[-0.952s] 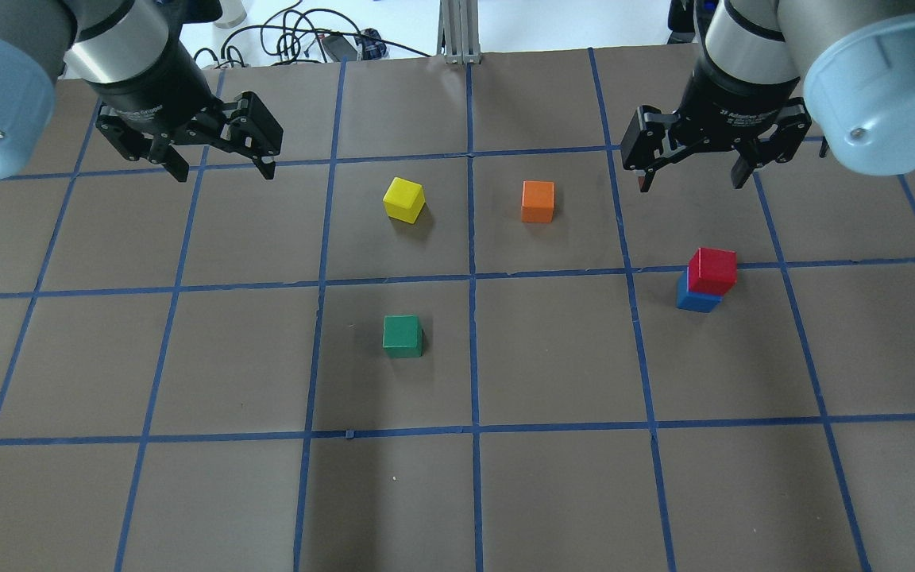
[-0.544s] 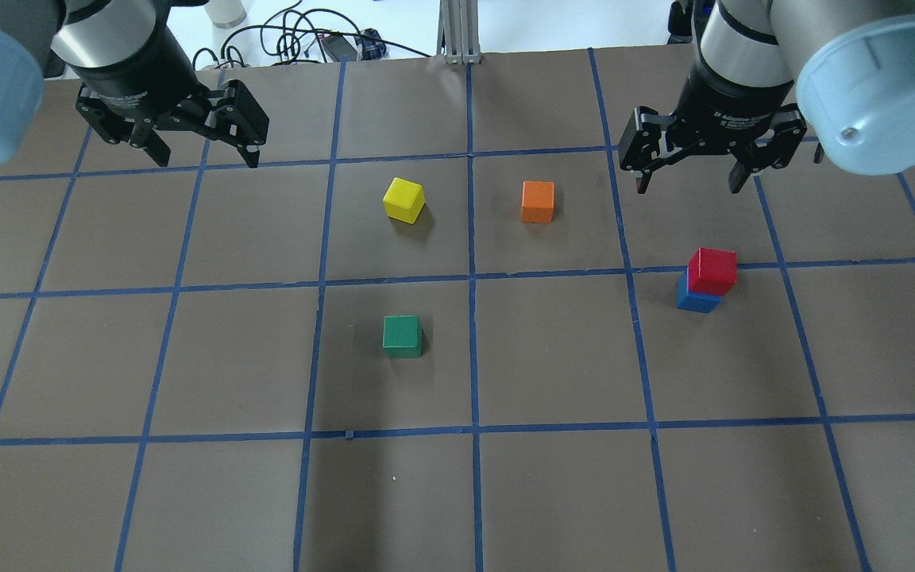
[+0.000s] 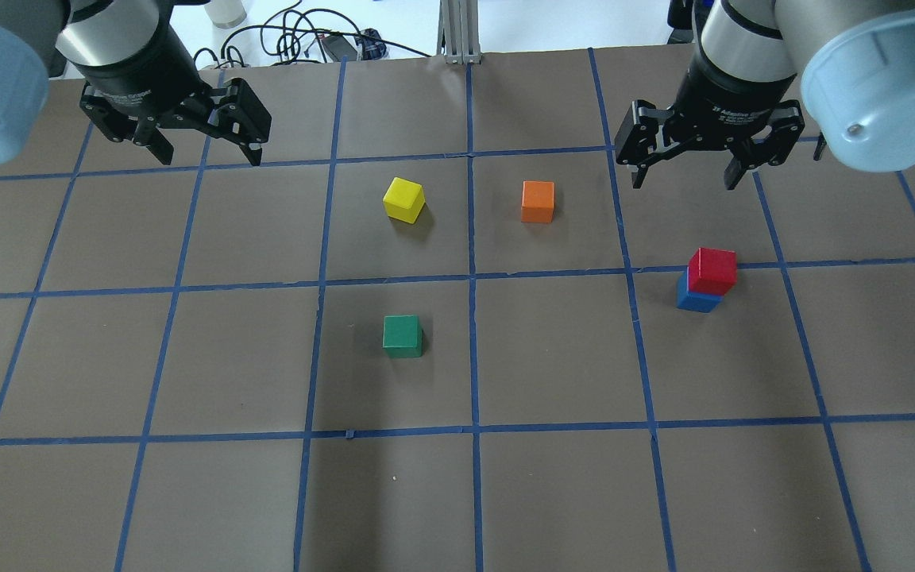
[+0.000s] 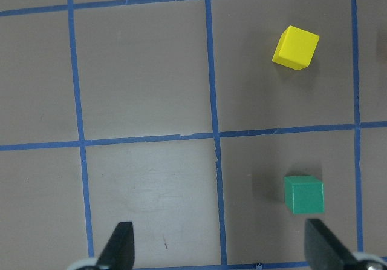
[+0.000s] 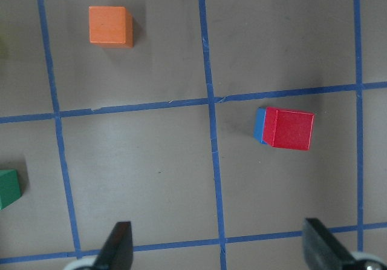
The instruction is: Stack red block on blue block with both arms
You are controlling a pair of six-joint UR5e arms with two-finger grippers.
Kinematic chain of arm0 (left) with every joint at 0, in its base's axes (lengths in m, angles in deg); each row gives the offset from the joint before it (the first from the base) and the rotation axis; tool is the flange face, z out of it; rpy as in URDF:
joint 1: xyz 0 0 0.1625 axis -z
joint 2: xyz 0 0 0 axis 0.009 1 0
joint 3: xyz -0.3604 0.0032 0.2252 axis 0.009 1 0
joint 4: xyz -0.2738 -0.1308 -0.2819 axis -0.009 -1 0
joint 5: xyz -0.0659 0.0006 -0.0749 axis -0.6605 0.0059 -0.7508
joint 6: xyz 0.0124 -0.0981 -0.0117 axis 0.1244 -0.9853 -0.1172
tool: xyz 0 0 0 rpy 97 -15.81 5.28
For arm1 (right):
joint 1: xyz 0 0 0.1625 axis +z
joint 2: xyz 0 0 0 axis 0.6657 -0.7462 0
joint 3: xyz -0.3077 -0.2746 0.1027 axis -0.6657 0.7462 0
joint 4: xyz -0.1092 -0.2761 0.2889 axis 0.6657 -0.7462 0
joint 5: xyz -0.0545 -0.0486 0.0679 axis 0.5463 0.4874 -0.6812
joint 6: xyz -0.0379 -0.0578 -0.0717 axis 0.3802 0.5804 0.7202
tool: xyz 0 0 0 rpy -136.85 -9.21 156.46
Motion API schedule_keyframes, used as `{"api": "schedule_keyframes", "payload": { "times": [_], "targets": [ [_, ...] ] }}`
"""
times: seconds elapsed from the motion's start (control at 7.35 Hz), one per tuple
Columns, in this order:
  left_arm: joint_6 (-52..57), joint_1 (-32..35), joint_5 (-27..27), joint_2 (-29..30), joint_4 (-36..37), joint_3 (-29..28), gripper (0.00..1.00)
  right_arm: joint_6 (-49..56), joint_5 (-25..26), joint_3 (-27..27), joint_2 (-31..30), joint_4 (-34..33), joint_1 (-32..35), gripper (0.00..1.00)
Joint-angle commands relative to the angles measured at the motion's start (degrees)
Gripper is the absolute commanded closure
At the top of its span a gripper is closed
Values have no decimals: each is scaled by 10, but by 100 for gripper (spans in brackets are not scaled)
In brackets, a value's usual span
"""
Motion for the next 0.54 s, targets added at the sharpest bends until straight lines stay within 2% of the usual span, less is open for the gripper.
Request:
{"api": "schedule_keyframes", "payload": {
  "times": [0.0, 0.41],
  "targets": [
    [0, 0, -1, 1, 0, 1, 0, -1, -17, 5, -3, 1, 0, 0],
    [0, 0, 1, 1, 0, 2, 0, -1, -15, 7, -8, 1, 0, 0]
  ]
}}
